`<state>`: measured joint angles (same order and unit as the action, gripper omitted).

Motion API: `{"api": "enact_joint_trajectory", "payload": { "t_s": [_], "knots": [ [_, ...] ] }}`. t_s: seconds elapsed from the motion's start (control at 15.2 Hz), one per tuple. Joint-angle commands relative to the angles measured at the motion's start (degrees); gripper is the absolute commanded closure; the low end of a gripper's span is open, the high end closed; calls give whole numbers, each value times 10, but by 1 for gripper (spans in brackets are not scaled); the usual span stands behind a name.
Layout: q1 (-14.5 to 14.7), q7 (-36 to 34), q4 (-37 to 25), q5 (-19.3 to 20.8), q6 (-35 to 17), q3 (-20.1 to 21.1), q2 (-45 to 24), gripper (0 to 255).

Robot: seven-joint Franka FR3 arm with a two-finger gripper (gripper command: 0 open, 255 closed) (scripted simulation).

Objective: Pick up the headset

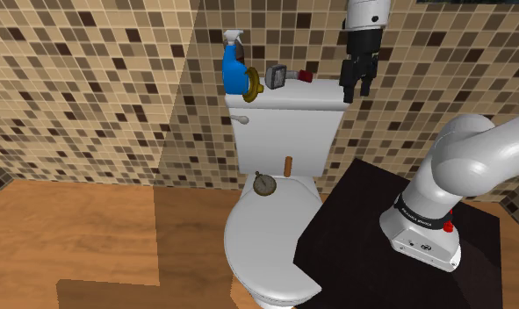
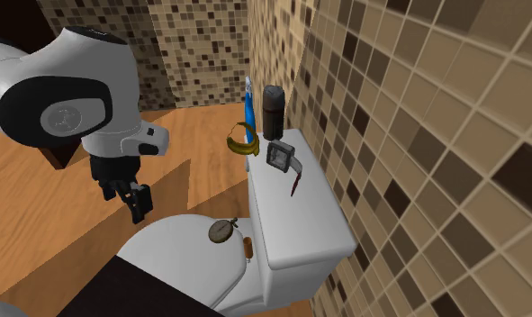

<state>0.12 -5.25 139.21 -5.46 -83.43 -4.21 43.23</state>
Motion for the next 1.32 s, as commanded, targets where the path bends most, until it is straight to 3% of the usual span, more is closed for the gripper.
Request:
{"api": "enact_joint_trajectory", "payload": {
  "t_s": [0.0, 0.66, 1.25],
  "knots": [
    [0, 0, 0, 0, 0, 0, 0, 0],
    [-10, 138, -81, 71, -105, -78, -164, 0],
    [-14, 256, -213, 77, -170, -132, -336, 0]
  ]
}}
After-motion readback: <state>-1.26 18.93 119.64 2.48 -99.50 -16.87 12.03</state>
